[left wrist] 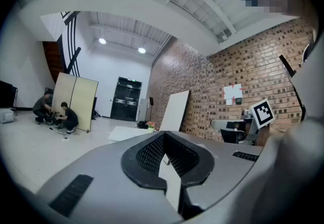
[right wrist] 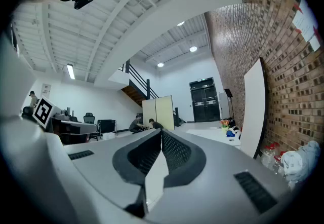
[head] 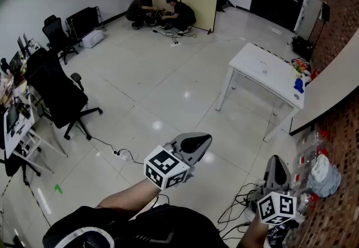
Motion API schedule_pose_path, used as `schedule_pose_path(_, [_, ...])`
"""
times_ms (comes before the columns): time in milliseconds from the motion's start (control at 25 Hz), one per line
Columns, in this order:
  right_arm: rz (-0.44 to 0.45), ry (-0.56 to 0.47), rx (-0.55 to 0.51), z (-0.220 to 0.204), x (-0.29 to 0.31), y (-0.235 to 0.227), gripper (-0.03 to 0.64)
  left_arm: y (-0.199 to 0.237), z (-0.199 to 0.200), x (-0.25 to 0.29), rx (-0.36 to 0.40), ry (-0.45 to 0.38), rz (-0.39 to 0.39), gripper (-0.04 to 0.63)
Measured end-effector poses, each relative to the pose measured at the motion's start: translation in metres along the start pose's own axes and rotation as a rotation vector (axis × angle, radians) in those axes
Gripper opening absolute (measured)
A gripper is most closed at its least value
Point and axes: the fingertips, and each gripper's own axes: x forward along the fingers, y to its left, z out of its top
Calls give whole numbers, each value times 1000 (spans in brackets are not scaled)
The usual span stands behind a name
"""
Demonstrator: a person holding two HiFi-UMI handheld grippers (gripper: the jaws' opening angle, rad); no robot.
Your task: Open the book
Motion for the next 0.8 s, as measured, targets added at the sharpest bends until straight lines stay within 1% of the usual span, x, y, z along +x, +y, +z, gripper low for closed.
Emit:
schedule_pose_path(200, [21, 13, -5, 1, 6, -19, 3, -5, 0, 21, -7, 4, 15, -5])
schedule_pose_path(360, [52, 17, -19, 1, 14, -30, 3, -8, 2, 38, 4, 1, 22, -5])
schedule_pose_path(560, [54, 19, -25, -5, 27, -50, 3, -9, 8, 55, 0, -21, 28, -5])
schedule_pose_path(680, [50, 35, -16, -12, 47, -59, 3, 4, 6, 70, 25, -5, 39, -5])
schedule_pose_path(800, [38, 34, -38, -14, 75, -64, 3, 31, 3, 88, 23, -4, 50, -5])
